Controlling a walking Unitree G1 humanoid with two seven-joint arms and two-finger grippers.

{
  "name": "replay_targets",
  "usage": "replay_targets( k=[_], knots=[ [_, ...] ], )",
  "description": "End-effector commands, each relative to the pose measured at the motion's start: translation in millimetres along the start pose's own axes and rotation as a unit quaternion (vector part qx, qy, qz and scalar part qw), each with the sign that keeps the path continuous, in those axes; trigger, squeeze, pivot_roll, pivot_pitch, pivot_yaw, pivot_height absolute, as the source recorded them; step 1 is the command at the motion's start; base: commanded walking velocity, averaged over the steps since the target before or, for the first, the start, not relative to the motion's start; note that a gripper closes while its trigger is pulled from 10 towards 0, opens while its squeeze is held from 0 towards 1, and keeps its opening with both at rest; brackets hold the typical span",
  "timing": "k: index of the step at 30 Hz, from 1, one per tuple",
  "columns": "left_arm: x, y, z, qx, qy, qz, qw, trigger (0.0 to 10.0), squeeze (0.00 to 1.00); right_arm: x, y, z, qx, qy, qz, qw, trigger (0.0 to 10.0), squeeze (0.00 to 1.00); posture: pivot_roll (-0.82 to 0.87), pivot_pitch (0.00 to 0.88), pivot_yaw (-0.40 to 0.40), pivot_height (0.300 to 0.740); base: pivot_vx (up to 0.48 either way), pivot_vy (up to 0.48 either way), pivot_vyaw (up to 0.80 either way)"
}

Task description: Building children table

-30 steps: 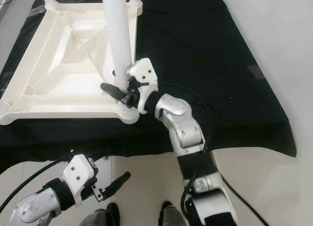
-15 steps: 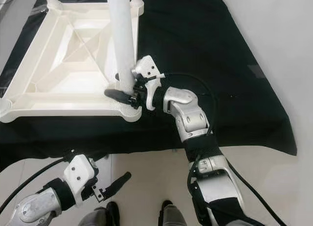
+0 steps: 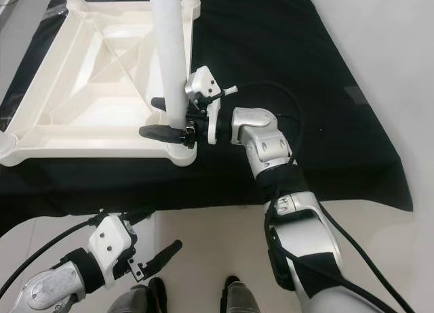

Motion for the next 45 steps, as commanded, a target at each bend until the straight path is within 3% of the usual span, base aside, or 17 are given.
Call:
replay_targets(
  k=[1, 12, 14, 15, 17, 20, 22, 24, 25, 28, 32, 37, 40, 42, 43, 44, 45],
  knots=[
    [-7.1, -1.8, -2.9, -0.002, -0.005, 0.012, 1.000, 10.0, 0.00, 4.8, 3.6, 5.2, 0.040, -0.007, -0.012, 0.999, 0.0, 0.00, 0.06, 0.294, -0.001, 0.740, 0.000, 0.000, 0.00],
    [-6.1, -2.2, -3.0, -0.001, -0.004, 0.012, 1.000, 10.0, 0.00, 2.1, 8.4, -1.3, 0.036, -0.029, 0.004, 0.999, 0.0, 0.00, 0.06, 0.303, 0.001, 0.740, 0.000, 0.000, 0.00],
    [-6.0, -2.6, -3.5, -0.001, -0.005, 0.012, 1.000, 10.0, 0.00, -6.6, 6.1, -17.2, -0.073, -0.044, 0.028, 0.996, 0.0, 0.00, 0.05, 0.307, -0.017, 0.740, 0.000, 0.000, 0.00],
    [-6.0, -2.6, -3.5, -0.001, -0.005, 0.012, 1.000, 10.0, 0.00, -6.6, 6.1, -17.2, -0.073, -0.044, 0.028, 0.996, 0.0, 0.00, 0.05, 0.307, -0.017, 0.740, 0.000, 0.000, 0.00],
    [-6.0, -3.1, -3.9, -0.001, -0.005, 0.011, 1.000, 10.0, 0.00, -20.8, 0.4, -31.4, -0.203, -0.043, 0.059, 0.976, 0.0, 0.00, 0.05, 0.310, -0.026, 0.740, 0.000, 0.000, 0.00],
    [-6.0, -3.1, -3.9, -0.001, -0.005, 0.011, 1.000, 10.0, 0.00, -20.8, 0.4, -31.4, -0.203, -0.043, 0.059, 0.976, 0.0, 0.00, 0.05, 0.310, -0.026, 0.740, 0.000, 0.000, 0.00],
    [-5.6, -2.3, -1.5, 0.001, -0.004, 0.011, 1.000, 10.0, 0.00, -51.6, -6.7, -11.3, -0.356, 0.019, 0.077, 0.931, 0.0, 0.00, 0.04, 0.306, -0.004, 0.740, 0.000, 0.000, 0.00],
    [-5.6, -2.3, -1.5, 0.001, -0.004, 0.011, 1.000, 10.0, 0.00, -51.6, -6.7, -11.3, -0.356, 0.019, 0.077, 0.931, 0.0, 0.00, 0.04, 0.306, -0.004, 0.740, 0.000, 0.000, 0.00],
    [-5.8, -1.4, -0.1, 0.000, -0.004, 0.012, 1.000, 10.0, 0.00, -59.7, -13.8, -3.8, -0.408, 0.043, 0.080, 0.908, 0.0, 0.00, 0.04, 0.304, -0.003, 0.740, 0.000, 0.000, 0.00],
    [-7.7, 0.4, 2.4, -0.002, -0.001, 0.015, 1.000, 10.0, 0.00, -61.2, -14.3, -6.2, -0.429, 0.064, 0.071, 0.898, 0.0, 0.00, 0.05, 0.284, 0.000, 0.740, 0.000, 0.000, 0.00],
    [-9.0, 1.6, 3.8, -0.002, 0.002, 0.016, 1.000, 10.0, 0.00, -51.5, -9.2, -15.8, -0.418, 0.057, 0.053, 0.905, 0.0, 0.00, 0.05, 0.275, -0.003, 0.740, 0.000, 0.000, 0.00],
    [-9.6, 2.4, 6.4, 0.009, 0.006, 0.014, 1.000, 10.0, 0.00, -16.0, 6.3, -24.1, -0.357, 0.040, -0.037, 0.933, 0.0, 0.00, 0.05, 0.267, -0.011, 0.740, 0.000, 0.000, 0.00],
    [-10.2, 2.7, 6.6, 0.011, 0.005, 0.014, 1.000, 10.0, 0.00, 10.9, 16.3, -7.7, -0.279, 0.049, -0.110, 0.953, 0.0, 0.00, 0.05, 0.260, -0.009, 0.740, 0.000, 0.000, 0.00],
    [-10.4, 3.1, 6.6, 0.010, 0.005, 0.015, 1.000, 10.0, 0.00, 21.1, 18.2, 4.8, -0.260, 0.060, -0.125, 0.955, 0.0, 0.00, 0.05, 0.258, -0.008, 0.740, 0.000, 0.000, 0.00],
    [-11.0, 3.8, 6.5, 0.008, 0.002, 0.015, 1.000, 10.0, 0.00, 25.5, 17.4, 16.7, -0.186, 0.031, -0.126, 0.974, 0.0, 0.00, 0.05, 0.254, -0.001, 0.740, 0.000, 0.000, 0.00],
    [-11.0, 3.8, 6.5, 0.008, 0.002, 0.015, 1.000, 10.0, 0.00, 25.5, 17.4, 16.7, -0.186, 0.031, -0.126, 0.974, 0.0, 0.00, 0.05, 0.254, -0.001, 0.740, 0.000, 0.000, 0.00],
    [-11.7, 4.4, 6.4, 0.006, 0.000, 0.016, 1.000, 10.0, 0.00, 27.2, 15.9, 25.9, -0.127, 0.010, -0.124, 0.984, 0.0, 0.00, 0.05, 0.254, 0.000, 0.740, 0.000, 0.000, 0.00]
  ],
)
Point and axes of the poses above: a point about 5 cm out from each wrist's last joint towards the gripper, its own y axis pointing out of the wrist towards the gripper, its own x axis along the axis of the wrist's last joint, z = x × y, the point moved 4 cm from there along y, pointing out of the wrist towards the gripper, and after that the axes turned 8 degrees about -y, right-handed, at the moved point
